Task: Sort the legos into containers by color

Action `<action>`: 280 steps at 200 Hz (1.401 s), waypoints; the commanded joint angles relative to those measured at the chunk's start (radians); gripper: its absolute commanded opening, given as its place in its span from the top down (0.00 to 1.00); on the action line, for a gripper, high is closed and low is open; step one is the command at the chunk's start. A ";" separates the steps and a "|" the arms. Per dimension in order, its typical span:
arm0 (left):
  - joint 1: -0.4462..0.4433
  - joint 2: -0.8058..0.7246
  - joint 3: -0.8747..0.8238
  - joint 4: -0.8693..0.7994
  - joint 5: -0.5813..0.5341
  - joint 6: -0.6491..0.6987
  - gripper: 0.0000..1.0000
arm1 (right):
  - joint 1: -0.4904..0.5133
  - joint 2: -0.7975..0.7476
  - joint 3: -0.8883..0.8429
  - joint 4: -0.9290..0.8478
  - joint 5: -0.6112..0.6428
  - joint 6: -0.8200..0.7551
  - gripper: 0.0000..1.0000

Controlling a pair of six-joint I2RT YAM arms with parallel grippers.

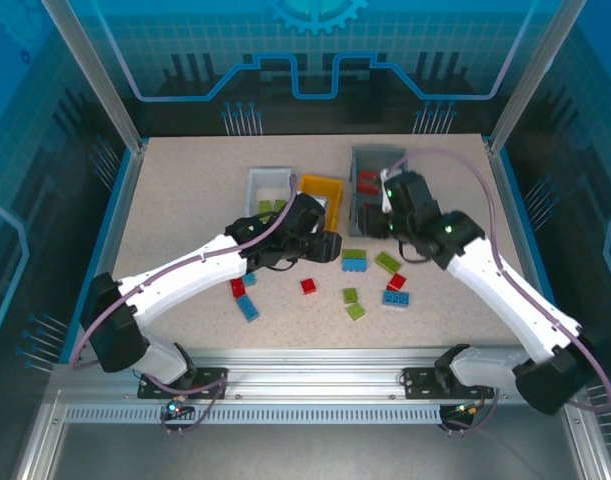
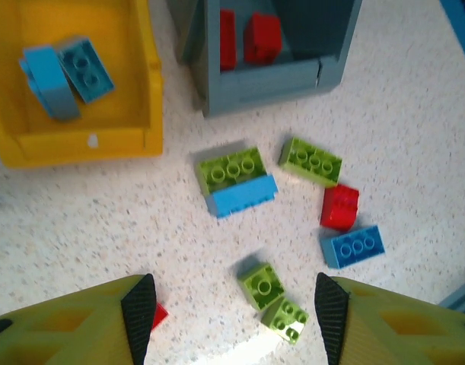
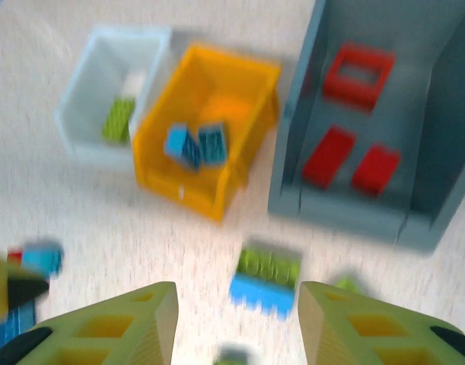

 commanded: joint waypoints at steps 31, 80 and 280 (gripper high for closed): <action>-0.113 0.209 -0.010 0.014 0.082 -0.281 0.33 | 0.116 -0.347 -0.247 -0.224 -0.005 0.291 0.41; -0.133 0.415 0.111 -0.045 0.111 -0.431 0.30 | 0.151 -0.536 -0.278 -0.270 -0.094 0.322 0.26; -0.088 0.354 0.143 -0.150 -0.024 -0.373 0.73 | 0.158 -0.494 -0.292 -0.112 -0.178 0.219 0.34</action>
